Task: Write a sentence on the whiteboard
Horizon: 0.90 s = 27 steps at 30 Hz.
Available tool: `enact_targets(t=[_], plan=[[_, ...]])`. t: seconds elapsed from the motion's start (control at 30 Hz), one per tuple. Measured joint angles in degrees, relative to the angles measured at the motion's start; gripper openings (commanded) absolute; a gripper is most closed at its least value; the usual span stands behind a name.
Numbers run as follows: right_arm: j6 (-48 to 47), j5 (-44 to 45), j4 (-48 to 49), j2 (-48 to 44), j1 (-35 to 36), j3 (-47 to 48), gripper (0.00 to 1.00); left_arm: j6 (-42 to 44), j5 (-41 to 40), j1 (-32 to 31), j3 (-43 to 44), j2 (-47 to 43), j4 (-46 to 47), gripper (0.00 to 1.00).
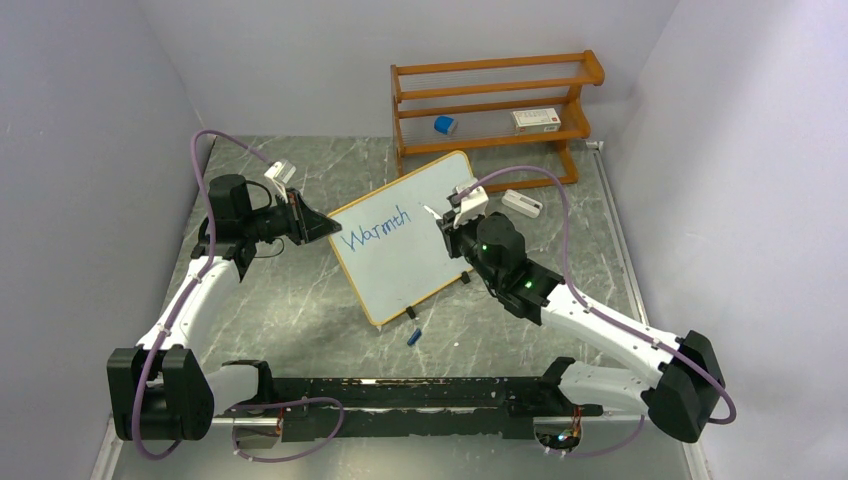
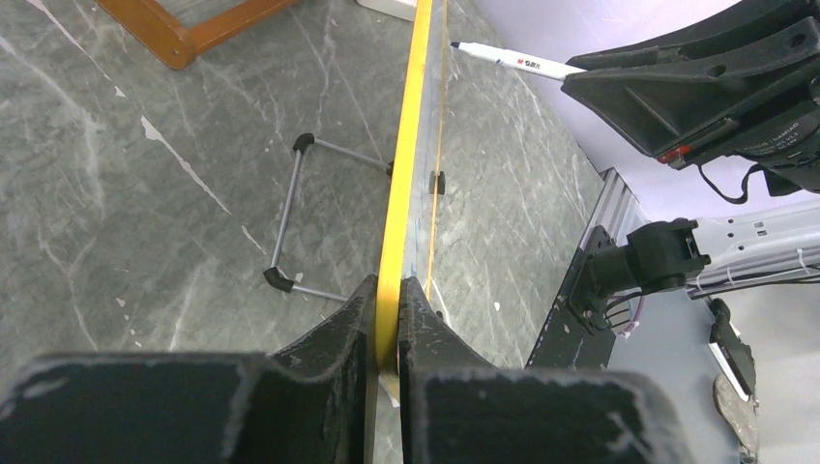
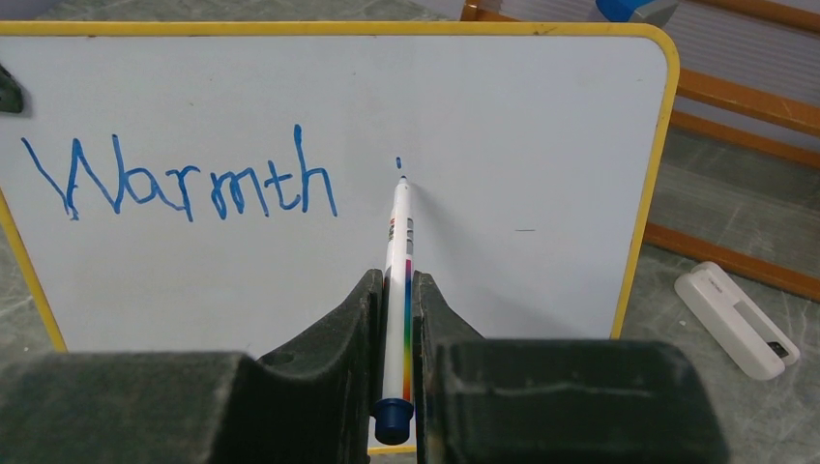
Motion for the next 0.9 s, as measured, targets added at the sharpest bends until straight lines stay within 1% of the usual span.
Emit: enact_targets(t=[0.9], plan=[[0.2, -0.6, 0.8, 1.6, 0.0, -0.3, 0.00, 0.0, 0.0, 0.0, 0.0, 0.0, 0.0, 0.05]])
